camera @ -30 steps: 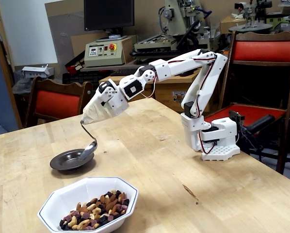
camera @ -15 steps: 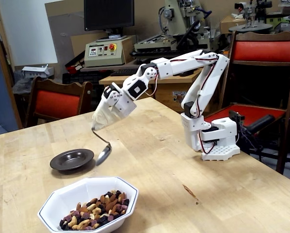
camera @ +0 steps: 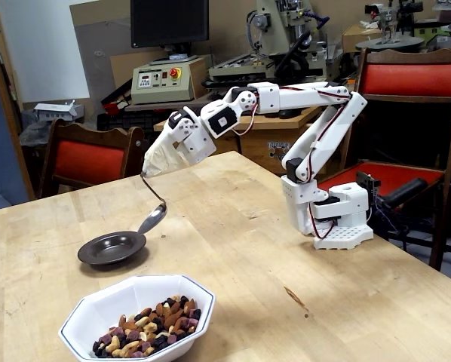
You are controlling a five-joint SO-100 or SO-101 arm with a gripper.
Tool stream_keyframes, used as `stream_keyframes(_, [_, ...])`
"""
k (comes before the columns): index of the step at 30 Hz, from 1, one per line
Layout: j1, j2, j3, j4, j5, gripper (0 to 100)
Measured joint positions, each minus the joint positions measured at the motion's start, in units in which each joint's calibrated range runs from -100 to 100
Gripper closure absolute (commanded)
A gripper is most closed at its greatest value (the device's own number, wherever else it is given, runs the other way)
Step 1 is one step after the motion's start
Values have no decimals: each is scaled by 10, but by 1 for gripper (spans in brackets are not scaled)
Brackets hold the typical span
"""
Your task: Use spoon to take food
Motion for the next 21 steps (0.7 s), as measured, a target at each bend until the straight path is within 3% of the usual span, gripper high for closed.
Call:
stream_keyframes(11, [0, 0, 0, 1, 80, 96])
stream_keyframes(16, [-26, 0, 0, 1, 77, 96])
stream_keyframes(21, [-66, 0, 0, 1, 32, 96])
